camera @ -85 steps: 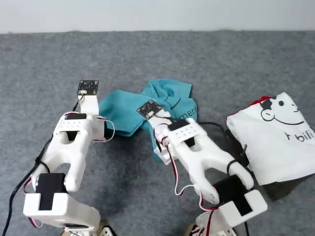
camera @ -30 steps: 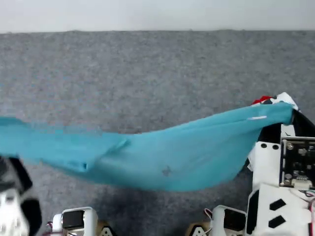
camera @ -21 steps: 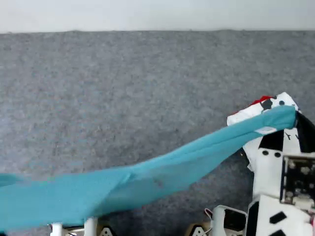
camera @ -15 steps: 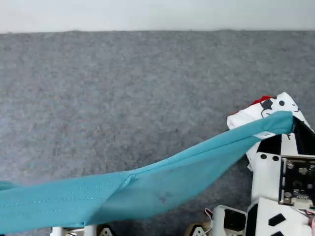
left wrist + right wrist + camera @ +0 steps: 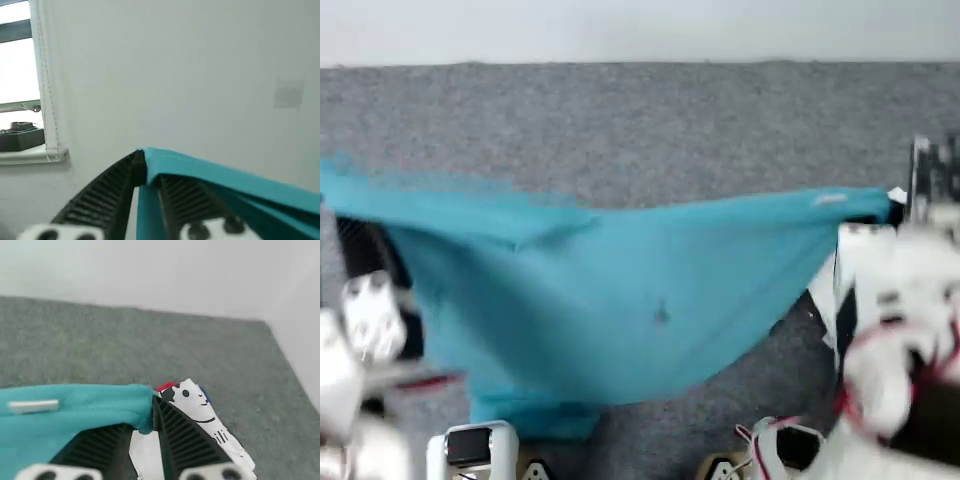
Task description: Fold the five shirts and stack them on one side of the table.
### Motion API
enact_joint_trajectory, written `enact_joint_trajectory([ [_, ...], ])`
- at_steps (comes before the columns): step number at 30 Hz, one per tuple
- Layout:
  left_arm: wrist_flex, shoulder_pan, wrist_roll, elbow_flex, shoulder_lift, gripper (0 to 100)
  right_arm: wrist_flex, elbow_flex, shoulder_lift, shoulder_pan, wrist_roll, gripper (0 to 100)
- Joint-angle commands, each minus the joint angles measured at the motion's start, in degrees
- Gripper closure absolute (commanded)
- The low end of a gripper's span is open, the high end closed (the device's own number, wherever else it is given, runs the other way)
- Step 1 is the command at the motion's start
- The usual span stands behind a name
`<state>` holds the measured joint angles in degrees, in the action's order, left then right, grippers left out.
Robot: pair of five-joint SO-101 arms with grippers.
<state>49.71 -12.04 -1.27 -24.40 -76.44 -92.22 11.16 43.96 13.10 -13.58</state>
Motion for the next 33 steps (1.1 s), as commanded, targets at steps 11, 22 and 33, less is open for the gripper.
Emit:
enact_joint_trajectory([
  [11,-43.6,-0.3,-0.5,-39.4,4.4,99,16.2,-0.1,-31.3,-10.4,0.9,98.8],
  [22,-42.7,-0.3,-4.7,-22.3,28.8,98,23.8,4.7,-40.0,-11.0,1.0,98.8],
  [33,-16.1,-2.8,-4.7,16.7,59.9,98,24.3,16.3,-51.5,-11.4,3.0,98.9],
])
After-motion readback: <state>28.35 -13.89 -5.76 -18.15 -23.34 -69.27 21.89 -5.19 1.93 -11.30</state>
